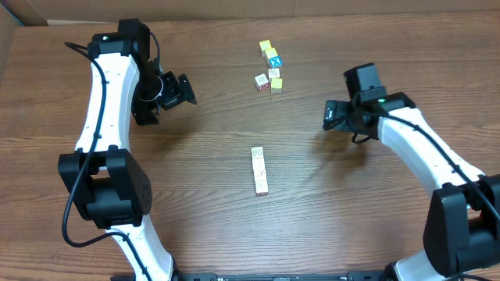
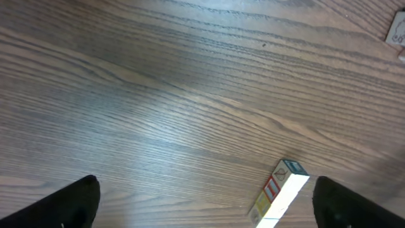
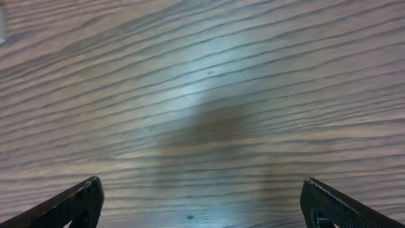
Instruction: Flip 4 blocks
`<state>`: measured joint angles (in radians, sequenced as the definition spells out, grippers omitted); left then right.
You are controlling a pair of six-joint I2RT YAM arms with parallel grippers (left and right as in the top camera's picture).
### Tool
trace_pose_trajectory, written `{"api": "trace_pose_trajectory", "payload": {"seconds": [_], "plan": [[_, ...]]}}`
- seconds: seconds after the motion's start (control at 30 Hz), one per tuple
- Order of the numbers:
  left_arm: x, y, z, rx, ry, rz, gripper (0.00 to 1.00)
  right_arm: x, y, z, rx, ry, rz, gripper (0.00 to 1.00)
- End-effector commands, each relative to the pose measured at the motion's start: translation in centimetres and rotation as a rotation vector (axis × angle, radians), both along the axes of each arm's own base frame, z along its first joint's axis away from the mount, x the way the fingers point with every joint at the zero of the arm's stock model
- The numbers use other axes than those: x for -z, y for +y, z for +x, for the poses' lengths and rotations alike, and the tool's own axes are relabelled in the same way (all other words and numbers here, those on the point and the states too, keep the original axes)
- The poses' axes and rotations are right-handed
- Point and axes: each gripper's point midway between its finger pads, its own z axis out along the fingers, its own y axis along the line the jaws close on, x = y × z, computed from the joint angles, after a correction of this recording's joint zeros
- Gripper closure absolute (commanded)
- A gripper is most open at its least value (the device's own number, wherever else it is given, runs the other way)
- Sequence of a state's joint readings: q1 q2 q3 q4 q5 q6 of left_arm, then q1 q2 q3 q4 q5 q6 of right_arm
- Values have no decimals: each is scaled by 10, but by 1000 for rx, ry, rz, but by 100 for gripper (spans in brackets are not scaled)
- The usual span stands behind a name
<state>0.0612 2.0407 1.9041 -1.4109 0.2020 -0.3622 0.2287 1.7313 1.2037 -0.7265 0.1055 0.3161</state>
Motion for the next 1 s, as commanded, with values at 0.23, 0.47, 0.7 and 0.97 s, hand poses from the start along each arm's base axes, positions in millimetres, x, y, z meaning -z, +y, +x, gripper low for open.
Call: {"api": "trace_pose_trajectory", "payload": {"seconds": [0.23,0.47,0.7,0.97], "plan": [[3,-4,0,20,4,0,0,-5,-8,6,2,-18,-10,0],[3,-3,8,20,-29,2,0,-5,-8,6,2,-18,-10,0],[3,-3,8,20,-30,2,0,-5,-8,6,2,-18,-10,0],[3,-3,8,20,-30,2,0,-5,-8,6,2,-19,-10,0]]}}
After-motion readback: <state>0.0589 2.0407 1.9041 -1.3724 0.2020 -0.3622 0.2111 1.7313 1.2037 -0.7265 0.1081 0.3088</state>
